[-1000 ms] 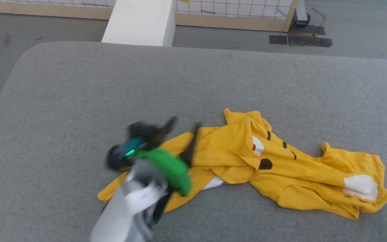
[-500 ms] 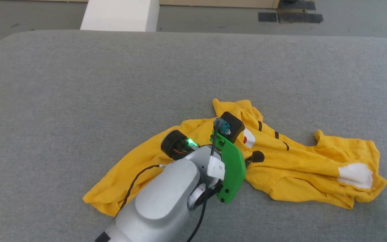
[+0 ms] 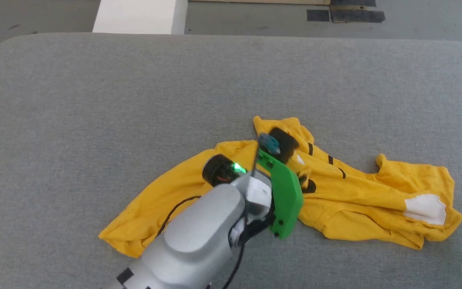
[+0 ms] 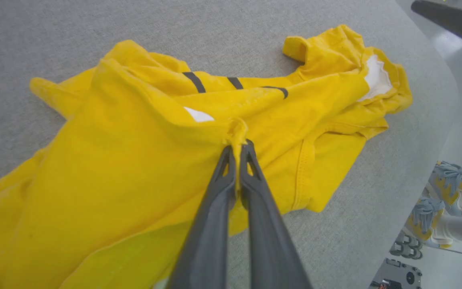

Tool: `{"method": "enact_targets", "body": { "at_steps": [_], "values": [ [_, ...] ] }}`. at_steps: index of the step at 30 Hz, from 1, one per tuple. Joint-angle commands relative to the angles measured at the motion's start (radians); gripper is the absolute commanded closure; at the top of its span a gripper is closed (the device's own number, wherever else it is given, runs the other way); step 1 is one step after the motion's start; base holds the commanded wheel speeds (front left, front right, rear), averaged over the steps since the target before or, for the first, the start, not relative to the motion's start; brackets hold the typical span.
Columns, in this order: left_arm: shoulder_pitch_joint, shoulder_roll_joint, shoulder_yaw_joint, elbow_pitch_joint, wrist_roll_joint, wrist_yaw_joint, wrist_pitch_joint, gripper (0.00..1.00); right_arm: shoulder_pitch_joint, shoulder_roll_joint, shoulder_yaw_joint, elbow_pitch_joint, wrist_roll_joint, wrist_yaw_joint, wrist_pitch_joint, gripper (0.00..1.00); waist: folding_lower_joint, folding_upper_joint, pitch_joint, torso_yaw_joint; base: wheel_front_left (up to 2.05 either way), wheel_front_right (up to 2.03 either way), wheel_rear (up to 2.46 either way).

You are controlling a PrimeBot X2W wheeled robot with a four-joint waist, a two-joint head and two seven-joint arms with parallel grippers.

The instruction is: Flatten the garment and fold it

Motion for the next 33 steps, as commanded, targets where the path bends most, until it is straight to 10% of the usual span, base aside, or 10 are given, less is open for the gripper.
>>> {"method": "enact_targets", "body": {
  "at_steps": [1,6,17,24,25,26,33],
  "values": [
    [-0.03,0.002,0.026,-0.019,-0.028,0.019,-0.035,1.0,-0.016,0.0,0.005,0.003,-0.006,0.004,-0.007,0.0,-0.0001,-0.0001,-0.015,0.016,0.0,0.0,0.0],
    [-0.103,0.058,0.18,-0.027,-0.051,0.107,-0.123,1.0,-0.021,0.0,0.016,-0.001,-0.008,0.004,-0.007,0.0,-0.0001,-0.0001,-0.016,0.027,0.0,0.0,0.0],
    [-0.217,0.428,0.538,0.138,-0.04,0.359,-0.251,1.0,-0.045,0.0,0.059,-0.024,-0.012,0.004,-0.011,0.0,-0.0001,-0.0001,0.065,-0.02,0.0,0.0,0.0],
    [-0.073,0.456,0.657,0.139,-0.137,0.434,-0.255,1.0,-0.037,0.0,0.056,-0.028,-0.016,0.004,-0.013,0.0,-0.0001,-0.0001,0.074,0.012,0.0,0.0,0.0],
    [-0.062,0.444,0.673,0.125,-0.156,0.427,-0.269,0.69,-0.04,0.0,0.059,-0.03,-0.016,0.004,-0.013,0.0,-0.0001,-0.0001,0.073,0.017,0.0,0.0,0.0],
    [-0.049,0.428,0.694,0.101,-0.179,0.417,-0.293,0.0,-0.043,0.0,0.067,-0.032,-0.018,0.004,-0.014,0.0,-0.0001,-0.0001,0.069,0.024,0.0,0.0,0.0],
    [0.067,0.445,0.689,-0.116,-0.086,0.29,-0.597,0.0,-0.042,0.0,0.186,-0.033,-0.024,0.004,-0.006,0.0,-0.0001,-0.0001,0.016,0.054,0.0,0.0,0.0]
  ]
}}
